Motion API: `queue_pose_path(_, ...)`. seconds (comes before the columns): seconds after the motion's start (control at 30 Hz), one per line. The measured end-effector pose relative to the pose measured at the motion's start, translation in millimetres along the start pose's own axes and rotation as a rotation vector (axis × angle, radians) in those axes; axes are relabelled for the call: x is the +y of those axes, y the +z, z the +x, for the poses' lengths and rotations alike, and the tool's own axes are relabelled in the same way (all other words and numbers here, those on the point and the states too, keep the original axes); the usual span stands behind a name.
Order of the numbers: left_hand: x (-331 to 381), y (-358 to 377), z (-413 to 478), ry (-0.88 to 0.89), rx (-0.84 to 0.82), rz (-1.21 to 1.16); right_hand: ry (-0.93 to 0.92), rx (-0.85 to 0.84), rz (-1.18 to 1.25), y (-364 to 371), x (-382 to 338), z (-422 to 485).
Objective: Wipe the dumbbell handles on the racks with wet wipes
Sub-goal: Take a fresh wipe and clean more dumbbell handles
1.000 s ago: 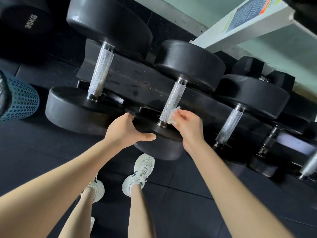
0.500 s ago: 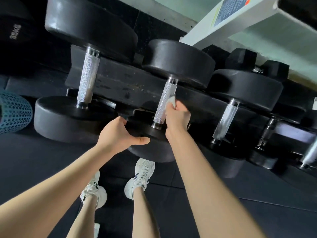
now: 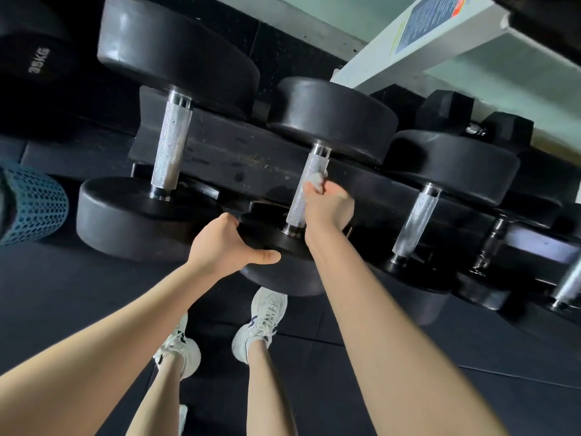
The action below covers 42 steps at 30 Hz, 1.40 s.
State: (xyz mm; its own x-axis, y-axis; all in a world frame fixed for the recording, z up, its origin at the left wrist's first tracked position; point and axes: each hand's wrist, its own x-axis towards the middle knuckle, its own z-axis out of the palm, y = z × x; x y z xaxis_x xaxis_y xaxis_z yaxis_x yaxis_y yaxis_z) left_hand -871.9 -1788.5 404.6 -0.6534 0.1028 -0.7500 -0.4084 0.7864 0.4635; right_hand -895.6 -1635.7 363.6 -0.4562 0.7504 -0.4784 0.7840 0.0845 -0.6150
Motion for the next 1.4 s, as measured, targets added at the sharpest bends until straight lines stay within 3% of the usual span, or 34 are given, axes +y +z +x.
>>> queue_pose_path(0.1, 3.1, -1.1, -2.8, -0.030, -0.009, 0.005, 0.030, -0.076, -0.292, -4.5, 15.9, -10.8)
queue_pose_path(0.23, 3.6, -1.4, -9.8, -0.049, -0.025, 0.052, 0.078, -0.214, -0.419, -14.1, 10.1, -18.1)
queue_pose_path(0.3, 4.5, -1.6, -16.6, -0.012, -0.020, 0.082, -0.011, -0.279, -0.456, -27.0, 0.1, -17.4)
queue_pose_path(0.37, 5.0, -7.4, -25.2, 0.044, 0.010, 0.076, -0.244, -0.253, -0.473, -42.6, -9.1, -17.2)
queue_pose_path(0.53, -4.9, -44.3, -40.9, 0.284, 0.253, 0.150, -1.322, -0.397, -0.965, -42.8, -18.2, 4.9)
queue_pose_path(0.6, -15.7, -58.7, -34.5, 0.372, 0.380, 0.219, -1.571, -0.359, -1.100, -32.4, -15.2, 23.9)
queue_pose_path(0.73, -41.6, -81.6, -11.5, 0.375, 0.471, 0.295, -1.570, -0.491, -1.417, -43.0, 0.2, 15.8)
queue_pose_path(0.83, -59.5, -93.9, 0.0, 0.341, 0.465, 0.324, -1.639, -0.598, -1.474, -42.9, -15.5, 14.1)
queue_pose_path(0.93, -73.8, -101.8, 6.2, 0.339, 0.486, 0.323, -1.637, -0.475, -1.576, -26.7, -49.7, 30.4)
queue_pose_path(1.07, -83.4, -108.3, 8.0, 0.300, 0.455, 0.295, -1.444, -0.341, -1.759, -17.4, -39.2, 18.4)
queue_pose_path(1.13, -87.7, -113.9, 6.8, 0.307, 0.438, 0.294, -1.261, -0.465, -1.673, -21.2, -24.5, -7.3)
queue_pose_path(1.23, -92.5, -123.5, 0.3, 0.295, 0.378, 0.316, -1.183, -0.636, -1.630, -25.8, -17.4, -30.2)
queue_pose_path(1.3, -96.0, -130.6, -3.2, 0.232, 0.317, 0.307, -0.936, -0.764, -1.518, -23.8, -29.6, -30.8)
queue_pose_path(1.4, -99.4, -140.2, -7.0, 0.126, 0.233, 0.248, -0.676, -0.650, -0.997, -11.3, -58.8, -46.2)
